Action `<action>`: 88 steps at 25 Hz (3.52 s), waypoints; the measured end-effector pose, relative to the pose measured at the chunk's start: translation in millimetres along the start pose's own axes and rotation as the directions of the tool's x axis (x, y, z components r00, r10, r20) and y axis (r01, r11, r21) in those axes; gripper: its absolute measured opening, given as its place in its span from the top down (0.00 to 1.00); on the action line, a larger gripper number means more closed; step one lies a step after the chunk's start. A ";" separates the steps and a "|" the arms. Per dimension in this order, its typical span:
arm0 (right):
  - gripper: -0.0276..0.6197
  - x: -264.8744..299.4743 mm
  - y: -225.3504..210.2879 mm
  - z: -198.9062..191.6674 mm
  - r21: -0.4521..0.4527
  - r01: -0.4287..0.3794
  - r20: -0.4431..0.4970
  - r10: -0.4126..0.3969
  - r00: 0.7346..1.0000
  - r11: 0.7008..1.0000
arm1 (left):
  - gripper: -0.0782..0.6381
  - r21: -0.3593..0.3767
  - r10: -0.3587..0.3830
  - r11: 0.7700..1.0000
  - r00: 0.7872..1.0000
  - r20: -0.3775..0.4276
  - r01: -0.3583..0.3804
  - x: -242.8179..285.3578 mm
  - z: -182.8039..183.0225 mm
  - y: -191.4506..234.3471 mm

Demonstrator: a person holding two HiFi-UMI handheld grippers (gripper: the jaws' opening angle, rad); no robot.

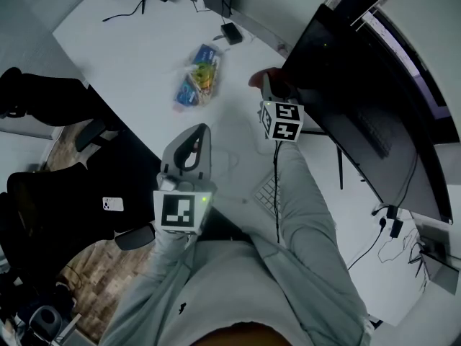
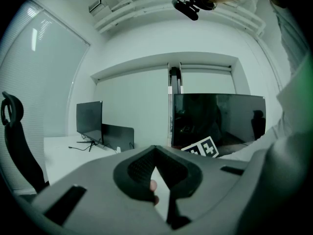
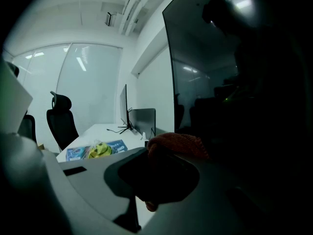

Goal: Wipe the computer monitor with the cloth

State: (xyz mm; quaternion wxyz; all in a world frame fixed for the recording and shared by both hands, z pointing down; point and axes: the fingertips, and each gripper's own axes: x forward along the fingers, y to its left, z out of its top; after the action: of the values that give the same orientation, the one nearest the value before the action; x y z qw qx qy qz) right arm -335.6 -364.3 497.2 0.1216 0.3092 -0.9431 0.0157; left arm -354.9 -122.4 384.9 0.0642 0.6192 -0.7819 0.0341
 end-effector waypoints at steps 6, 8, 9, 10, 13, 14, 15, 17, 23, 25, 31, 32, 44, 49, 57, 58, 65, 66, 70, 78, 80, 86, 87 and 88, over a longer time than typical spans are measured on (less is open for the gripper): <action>0.88 -13.8 1.8 53.2 0.042 0.001 0.096 -0.005 0.995 0.999 | 0.87 0.048 -0.007 0.999 0.999 0.040 0.006 -9.3 8.3 -2.5; 0.88 -21.9 1.6 75.0 0.055 0.002 0.132 -0.009 0.991 0.998 | 0.87 0.022 0.002 1.000 0.999 0.042 -0.003 -13.1 12.7 -4.2; 0.88 -26.2 1.1 86.1 0.060 0.002 0.149 -0.011 0.989 0.998 | 0.87 0.020 0.003 1.000 0.999 0.046 -0.003 -14.5 14.7 -5.3; 0.88 -30.4 0.6 97.2 0.066 0.002 0.166 -0.013 0.986 0.998 | 0.87 0.031 -0.002 1.000 0.998 0.056 0.000 -15.3 16.3 -6.4; 0.88 -42.0 -0.8 128.8 0.083 -0.001 0.210 -0.016 0.978 0.997 | 0.87 0.063 -0.017 0.998 0.997 0.073 0.013 -17.2 20.7 -10.7; 0.88 -46.1 -1.6 139.7 0.087 -0.002 0.226 -0.018 0.974 0.996 | 0.87 0.063 -0.020 0.998 0.997 0.073 0.015 -17.9 22.2 -12.8; 0.88 -50.4 -2.2 151.1 0.090 -0.002 0.243 -0.020 0.970 0.996 | 0.87 0.056 -0.020 0.998 0.997 0.071 0.016 -18.7 23.9 -15.0; 0.88 -58.6 -2.6 174.9 0.090 -0.003 0.277 -0.022 0.961 0.996 | 0.87 0.049 -0.025 0.999 0.997 0.071 0.022 -20.5 26.9 -19.0; 0.88 -76.2 -2.0 236.7 0.072 -0.004 0.344 -0.021 0.939 0.997 | 0.87 0.073 -0.052 0.996 0.995 0.089 0.045 -23.5 36.6 -29.5; 0.88 -80.9 -2.4 252.2 0.065 -0.003 0.361 -0.021 0.932 0.998 | 0.87 0.082 -0.059 0.995 0.994 0.094 0.052 -23.5 39.7 -33.4; 0.88 -87.5 -2.7 273.4 0.082 -0.004 0.369 -0.027 0.929 0.997 | 0.87 0.075 -0.064 0.996 0.991 0.114 0.056 -26.7 50.3 -41.7; 0.88 -87.9 -2.7 273.6 0.079 -0.001 0.367 -0.028 0.930 0.997 | 0.87 0.082 -0.067 0.995 0.991 0.117 0.058 -27.1 51.1 -42.4; 0.88 -133.4 -29.6 268.9 0.082 0.063 0.391 -0.091 0.916 0.995 | 0.87 0.109 -0.112 0.989 0.985 0.130 0.099 -28.9 58.2 -58.8; 0.88 -171.0 -53.3 259.4 0.087 0.110 0.398 -0.136 0.907 0.990 | 0.87 0.123 -0.164 0.981 0.977 0.140 0.147 -26.1 64.1 -81.9; 0.88 -249.4 -103.0 241.7 0.134 0.184 0.419 -0.223 0.880 0.974 | 0.87 0.136 -0.276 0.957 0.950 0.146 0.257 -17.6 66.8 -141.6; 0.88 -260.4 -110.2 238.9 0.137 0.198 0.421 -0.238 0.875 0.971 | 0.87 0.140 -0.296 0.951 0.944 0.143 0.277 -16.2 65.7 -151.1; 0.88 -349.2 -169.0 216.9 0.168 0.297 0.426 -0.341 0.838 0.940 | 0.87 0.160 -0.442 0.894 0.885 0.146 0.419 -12.7 68.7 -236.4; 0.88 -363.2 -178.9 213.0 0.174 0.315 0.427 -0.360 0.830 0.933 | 0.87 0.165 -0.461 0.884 0.876 0.144 0.438 -12.8 68.2 -249.5; 0.88 -419.6 -219.5 198.1 0.200 0.381 0.429 -0.431 0.794 0.902 | 0.87 0.178 -0.530 0.844 0.838 0.129 0.506 -13.2 64.2 -298.5; 0.88 -508.1 -275.8 176.1 0.234 0.470 0.433 -0.524 0.733 0.851 | 0.87 0.209 -0.621 0.777 0.777 0.104 0.593 -16.6 56.4 -371.5; 0.88 -527.3 -287.8 171.3 0.255 0.489 0.435 -0.551 0.712 0.834 | 0.87 0.207 -0.630 0.770 0.770 0.101 0.603 -15.3 55.1 -381.8; 0.88 -572.4 -316.4 158.6 0.299 0.537 0.427 -0.614 0.664 0.789 | 0.87 0.205 -0.652 0.753 0.752 0.098 0.626 -15.4 54.4 -401.4; 0.88 -577.5 -319.3 156.8 0.302 0.545 0.426 -0.622 0.657 0.782 | 0.87 0.204 -0.653 0.751 0.751 0.096 0.628 -15.2 53.2 -403.0; 0.88 -581.7 -321.6 155.5 0.303 0.553 0.424 -0.629 0.652 0.776 | 0.87 0.203 -0.655 0.750 0.750 0.094 0.629 -15.2 52.4 -404.7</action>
State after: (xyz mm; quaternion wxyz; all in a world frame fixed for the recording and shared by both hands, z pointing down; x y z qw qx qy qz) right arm 272.3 -303.5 192.7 -0.1529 0.6006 -0.7839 -0.0367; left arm 39.0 -208.2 320.4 -0.0398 0.8542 -0.5179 0.0226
